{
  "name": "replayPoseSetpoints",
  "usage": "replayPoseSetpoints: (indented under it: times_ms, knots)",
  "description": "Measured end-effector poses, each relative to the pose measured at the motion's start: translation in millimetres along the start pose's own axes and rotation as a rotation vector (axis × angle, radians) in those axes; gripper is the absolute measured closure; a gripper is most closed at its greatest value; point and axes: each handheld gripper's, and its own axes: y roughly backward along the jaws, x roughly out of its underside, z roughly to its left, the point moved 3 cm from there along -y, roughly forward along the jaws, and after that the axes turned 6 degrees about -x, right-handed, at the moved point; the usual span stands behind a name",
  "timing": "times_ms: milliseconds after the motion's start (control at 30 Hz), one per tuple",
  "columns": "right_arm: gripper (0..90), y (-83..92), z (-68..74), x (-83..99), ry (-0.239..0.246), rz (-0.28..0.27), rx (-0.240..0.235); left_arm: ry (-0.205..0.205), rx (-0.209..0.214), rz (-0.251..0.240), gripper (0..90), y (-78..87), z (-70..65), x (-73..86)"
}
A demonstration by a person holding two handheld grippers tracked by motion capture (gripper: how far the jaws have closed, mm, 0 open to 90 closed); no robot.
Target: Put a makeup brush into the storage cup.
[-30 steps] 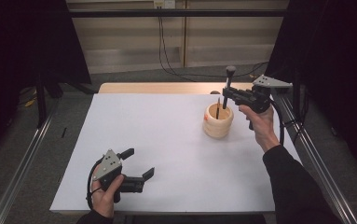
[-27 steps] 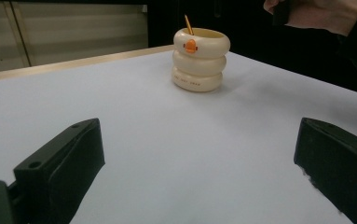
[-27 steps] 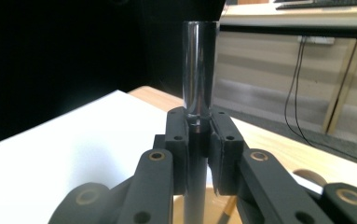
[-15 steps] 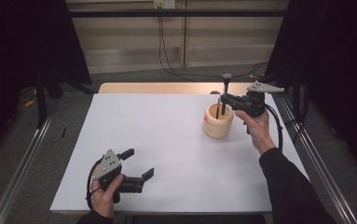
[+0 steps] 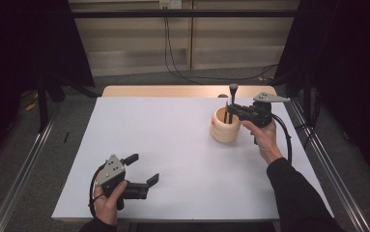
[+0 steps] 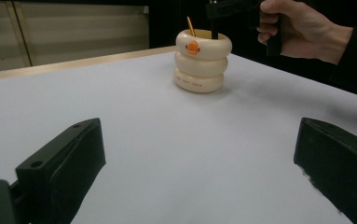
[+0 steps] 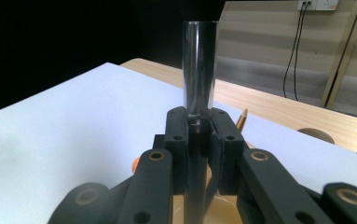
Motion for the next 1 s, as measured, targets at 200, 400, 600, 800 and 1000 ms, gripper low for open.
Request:
replayPoseSetpoints:
  times_ms: [200,400,600,800,1000]
  knots:
    - [78.7,-1.8,-1.1,6.3,-0.008,0.003,-0.006,0.007,-0.001,-0.001,1.7,0.0,0.2,0.4]
    - [78.5,-2.9,-2.4,11.8,-0.032,0.008,-0.007,-0.001,0.006,-0.006,1.7,0.4,0.5,0.2]
    - [77.5,-4.4,-2.8,16.6,-0.034,0.015,-0.007,0.002,-0.003,-0.005,1.9,0.0,0.9,0.1]
    - [76.3,-7.1,-3.0,17.0,-0.038,0.013,-0.014,0.009,-0.001,-0.003,1.9,-1.3,2.3,0.4]
    - [73.5,-9.6,-4.5,19.2,-0.034,0.015,-0.021,0.006,0.000,-0.002,1.9,-0.7,3.9,1.1]
